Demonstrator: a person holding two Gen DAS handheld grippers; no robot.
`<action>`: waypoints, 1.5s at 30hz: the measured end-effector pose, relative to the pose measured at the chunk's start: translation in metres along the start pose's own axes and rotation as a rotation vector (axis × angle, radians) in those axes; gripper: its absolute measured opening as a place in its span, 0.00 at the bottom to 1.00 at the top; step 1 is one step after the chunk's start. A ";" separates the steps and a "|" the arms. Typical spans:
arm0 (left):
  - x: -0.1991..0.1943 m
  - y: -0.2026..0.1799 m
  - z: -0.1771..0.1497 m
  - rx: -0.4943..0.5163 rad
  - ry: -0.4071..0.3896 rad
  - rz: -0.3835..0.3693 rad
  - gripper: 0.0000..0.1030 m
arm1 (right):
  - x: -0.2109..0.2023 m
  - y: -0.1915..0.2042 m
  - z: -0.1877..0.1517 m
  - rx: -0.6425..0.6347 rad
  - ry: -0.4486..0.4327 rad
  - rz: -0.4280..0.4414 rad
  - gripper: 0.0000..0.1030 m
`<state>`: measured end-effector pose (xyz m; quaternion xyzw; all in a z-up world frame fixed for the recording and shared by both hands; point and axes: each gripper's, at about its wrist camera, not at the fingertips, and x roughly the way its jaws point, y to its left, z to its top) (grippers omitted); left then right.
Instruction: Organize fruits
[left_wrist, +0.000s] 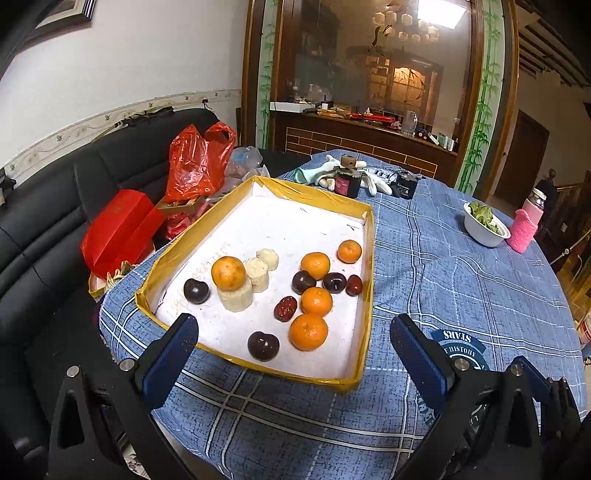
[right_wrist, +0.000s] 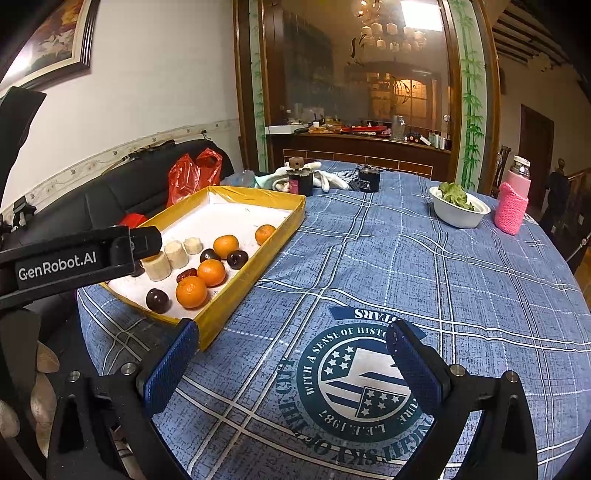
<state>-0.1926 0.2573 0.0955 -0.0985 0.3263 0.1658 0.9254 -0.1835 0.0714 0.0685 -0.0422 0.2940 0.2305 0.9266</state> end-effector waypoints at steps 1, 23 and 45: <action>0.000 0.000 0.000 0.000 -0.001 0.000 1.00 | 0.000 0.000 0.000 0.001 0.000 0.000 1.00; -0.063 0.013 -0.001 -0.075 -0.228 0.098 1.00 | -0.026 0.011 -0.001 -0.055 -0.085 0.010 1.00; -0.048 -0.007 -0.016 0.023 -0.162 0.132 1.00 | -0.032 0.013 -0.010 -0.086 -0.104 0.014 1.00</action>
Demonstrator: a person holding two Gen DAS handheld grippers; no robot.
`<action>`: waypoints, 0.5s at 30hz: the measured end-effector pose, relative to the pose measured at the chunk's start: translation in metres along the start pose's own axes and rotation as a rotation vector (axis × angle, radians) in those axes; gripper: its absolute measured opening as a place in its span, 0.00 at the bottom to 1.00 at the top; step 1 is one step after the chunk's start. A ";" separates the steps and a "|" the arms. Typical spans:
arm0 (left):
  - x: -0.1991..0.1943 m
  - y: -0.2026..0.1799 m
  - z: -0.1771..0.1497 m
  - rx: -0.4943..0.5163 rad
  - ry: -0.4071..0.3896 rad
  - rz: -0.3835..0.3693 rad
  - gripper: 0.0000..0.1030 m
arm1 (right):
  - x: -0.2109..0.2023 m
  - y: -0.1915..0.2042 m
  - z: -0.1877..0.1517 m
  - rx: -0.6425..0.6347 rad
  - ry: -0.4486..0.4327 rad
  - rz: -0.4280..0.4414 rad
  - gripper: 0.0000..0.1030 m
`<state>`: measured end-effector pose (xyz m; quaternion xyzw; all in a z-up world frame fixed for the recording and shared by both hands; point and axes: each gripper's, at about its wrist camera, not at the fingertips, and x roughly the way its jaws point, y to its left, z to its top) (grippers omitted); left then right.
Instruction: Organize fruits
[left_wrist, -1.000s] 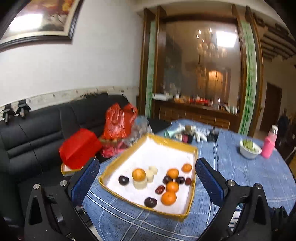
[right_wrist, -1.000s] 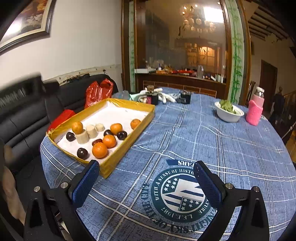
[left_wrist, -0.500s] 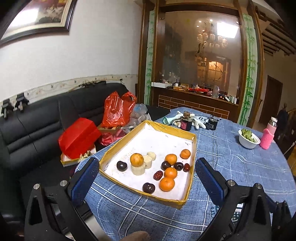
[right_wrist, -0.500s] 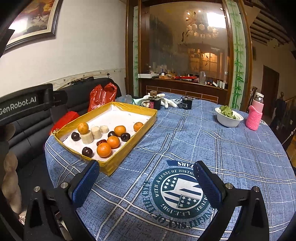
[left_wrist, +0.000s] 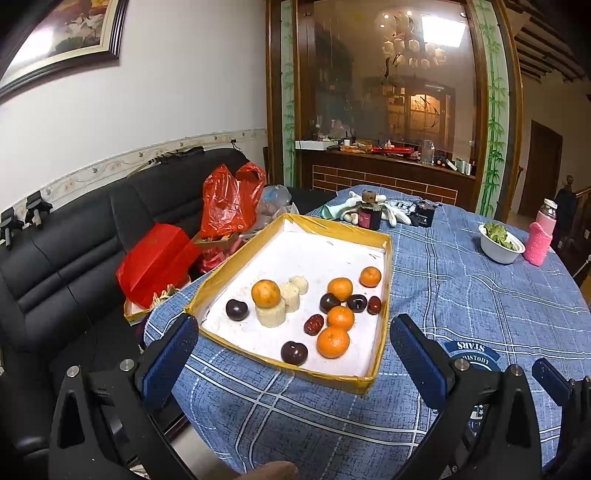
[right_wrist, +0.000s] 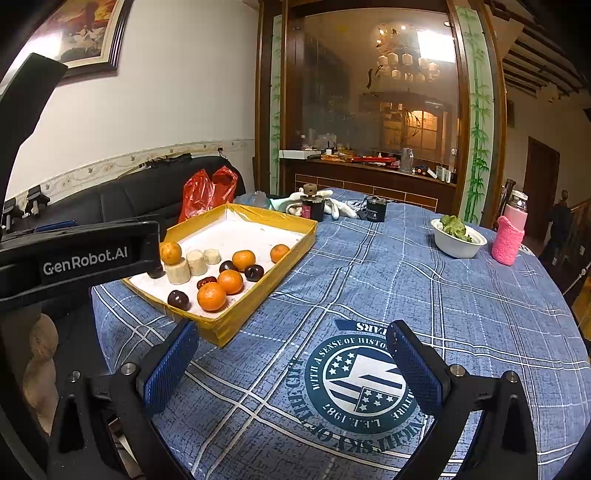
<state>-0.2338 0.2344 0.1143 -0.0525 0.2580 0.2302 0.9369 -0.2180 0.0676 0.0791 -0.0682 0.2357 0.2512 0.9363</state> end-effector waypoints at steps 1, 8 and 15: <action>0.001 0.000 0.000 0.003 -0.001 0.002 1.00 | 0.001 0.000 0.000 -0.001 0.002 0.001 1.00; 0.014 0.003 -0.004 -0.005 0.043 -0.025 1.00 | 0.007 0.001 -0.002 -0.003 0.021 0.007 1.00; 0.024 0.007 -0.006 -0.021 0.073 -0.027 1.00 | 0.014 -0.002 -0.003 0.017 0.040 0.015 1.00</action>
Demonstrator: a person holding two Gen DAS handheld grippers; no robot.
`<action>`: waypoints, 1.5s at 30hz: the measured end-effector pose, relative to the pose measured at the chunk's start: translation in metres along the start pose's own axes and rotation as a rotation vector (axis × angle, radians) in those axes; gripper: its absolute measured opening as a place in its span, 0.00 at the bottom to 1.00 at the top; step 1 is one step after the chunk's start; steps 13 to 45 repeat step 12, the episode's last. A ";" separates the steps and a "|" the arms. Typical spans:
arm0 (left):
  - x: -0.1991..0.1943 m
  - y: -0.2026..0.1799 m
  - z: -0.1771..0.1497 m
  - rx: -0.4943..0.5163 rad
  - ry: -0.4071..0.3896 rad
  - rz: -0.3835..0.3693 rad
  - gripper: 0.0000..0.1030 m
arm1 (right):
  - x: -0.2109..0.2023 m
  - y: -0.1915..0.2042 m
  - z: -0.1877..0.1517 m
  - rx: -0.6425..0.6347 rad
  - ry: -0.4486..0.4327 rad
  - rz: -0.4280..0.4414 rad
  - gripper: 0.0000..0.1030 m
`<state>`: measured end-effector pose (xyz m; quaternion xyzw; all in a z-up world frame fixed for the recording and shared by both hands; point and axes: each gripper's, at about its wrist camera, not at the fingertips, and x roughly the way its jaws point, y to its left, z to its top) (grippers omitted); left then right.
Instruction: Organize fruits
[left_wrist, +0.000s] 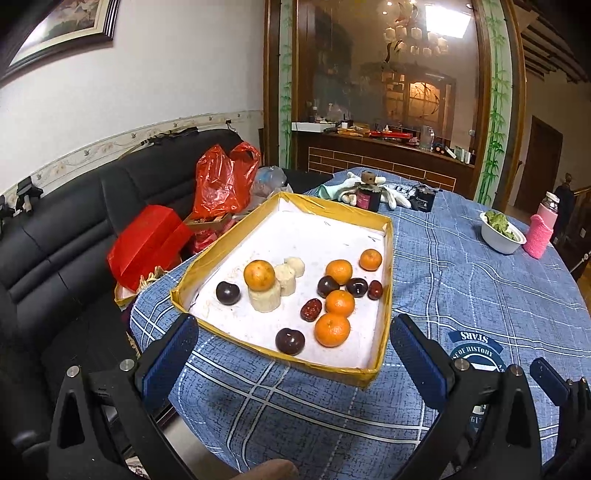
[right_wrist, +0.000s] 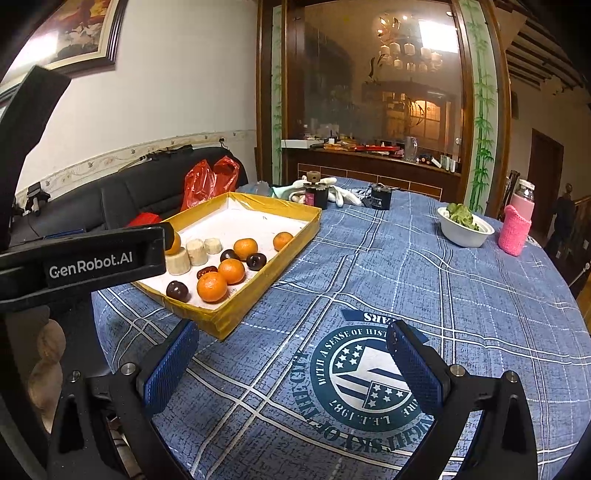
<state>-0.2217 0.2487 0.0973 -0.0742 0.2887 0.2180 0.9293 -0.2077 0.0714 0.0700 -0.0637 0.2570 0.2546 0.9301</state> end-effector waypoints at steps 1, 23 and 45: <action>0.001 0.001 0.000 -0.003 0.002 0.000 1.00 | 0.000 -0.001 0.000 0.003 0.000 0.000 1.00; 0.002 0.003 0.047 -0.049 0.073 -0.149 1.00 | -0.013 -0.043 0.007 0.065 -0.029 -0.047 1.00; 0.002 0.003 0.047 -0.049 0.073 -0.149 1.00 | -0.013 -0.043 0.007 0.065 -0.029 -0.047 1.00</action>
